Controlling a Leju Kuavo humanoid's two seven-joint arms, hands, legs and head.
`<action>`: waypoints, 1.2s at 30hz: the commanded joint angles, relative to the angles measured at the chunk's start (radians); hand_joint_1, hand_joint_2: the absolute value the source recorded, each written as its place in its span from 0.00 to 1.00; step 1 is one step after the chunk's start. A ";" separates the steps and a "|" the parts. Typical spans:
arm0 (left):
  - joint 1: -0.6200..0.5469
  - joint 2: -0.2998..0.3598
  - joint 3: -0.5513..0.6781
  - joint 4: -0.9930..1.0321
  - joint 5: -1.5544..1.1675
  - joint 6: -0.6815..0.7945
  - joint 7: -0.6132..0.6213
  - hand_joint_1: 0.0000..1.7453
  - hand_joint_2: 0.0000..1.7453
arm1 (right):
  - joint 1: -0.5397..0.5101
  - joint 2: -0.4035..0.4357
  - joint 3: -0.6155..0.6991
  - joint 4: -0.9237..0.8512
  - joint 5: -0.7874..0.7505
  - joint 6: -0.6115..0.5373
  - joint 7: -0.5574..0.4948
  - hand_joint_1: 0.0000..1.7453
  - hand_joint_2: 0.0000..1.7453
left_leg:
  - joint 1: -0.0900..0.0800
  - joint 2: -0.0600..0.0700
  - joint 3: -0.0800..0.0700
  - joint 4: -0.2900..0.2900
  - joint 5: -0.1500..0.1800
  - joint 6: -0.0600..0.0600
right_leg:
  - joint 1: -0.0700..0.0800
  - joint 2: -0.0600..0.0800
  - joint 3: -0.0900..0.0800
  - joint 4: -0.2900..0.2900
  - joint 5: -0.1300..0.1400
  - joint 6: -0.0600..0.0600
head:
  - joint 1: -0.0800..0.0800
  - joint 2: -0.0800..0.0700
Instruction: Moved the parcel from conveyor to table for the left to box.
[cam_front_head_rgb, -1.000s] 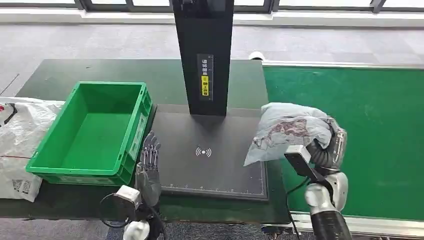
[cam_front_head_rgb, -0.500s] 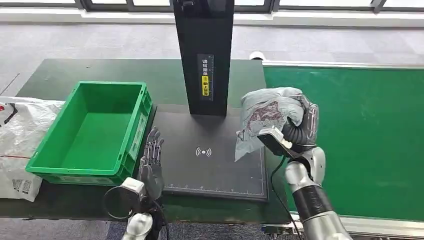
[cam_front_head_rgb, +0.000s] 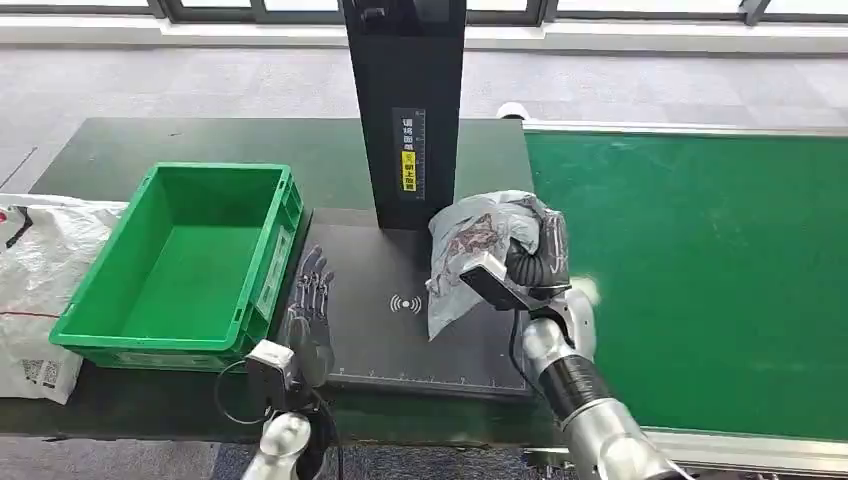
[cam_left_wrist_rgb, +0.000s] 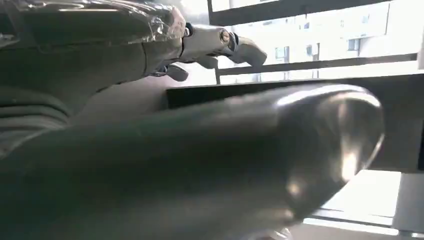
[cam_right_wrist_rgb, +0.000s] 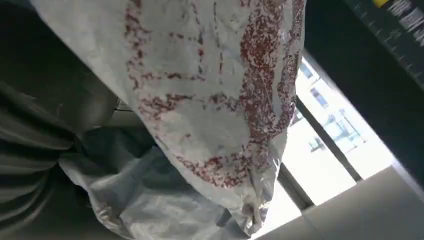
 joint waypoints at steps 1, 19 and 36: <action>-0.066 -0.001 -0.024 0.069 0.011 -0.005 0.000 0.00 0.00 | -0.074 0.051 0.025 0.142 -0.031 0.003 -0.003 1.00 1.00 | 0.000 0.001 0.000 -0.001 0.000 0.001 | 0.000 0.001 0.000 -0.001 0.001 0.000 | 0.000 0.000; -0.054 -0.010 -0.049 0.043 0.000 -0.060 0.000 0.00 0.00 | 0.011 0.100 0.215 -0.028 -0.235 0.124 -0.003 1.00 1.00 | 0.000 0.000 -0.002 0.000 0.001 0.000 | 0.000 0.001 -0.003 0.000 0.001 -0.001 | 0.000 0.000; -0.020 -0.018 -0.027 0.016 -0.030 -0.077 0.000 0.00 0.00 | 0.089 0.064 0.262 -0.047 -0.370 0.236 -0.003 0.00 1.00 | 0.000 0.001 -0.002 0.000 0.000 0.000 | 0.000 0.002 -0.002 0.000 0.001 -0.001 | 0.000 0.000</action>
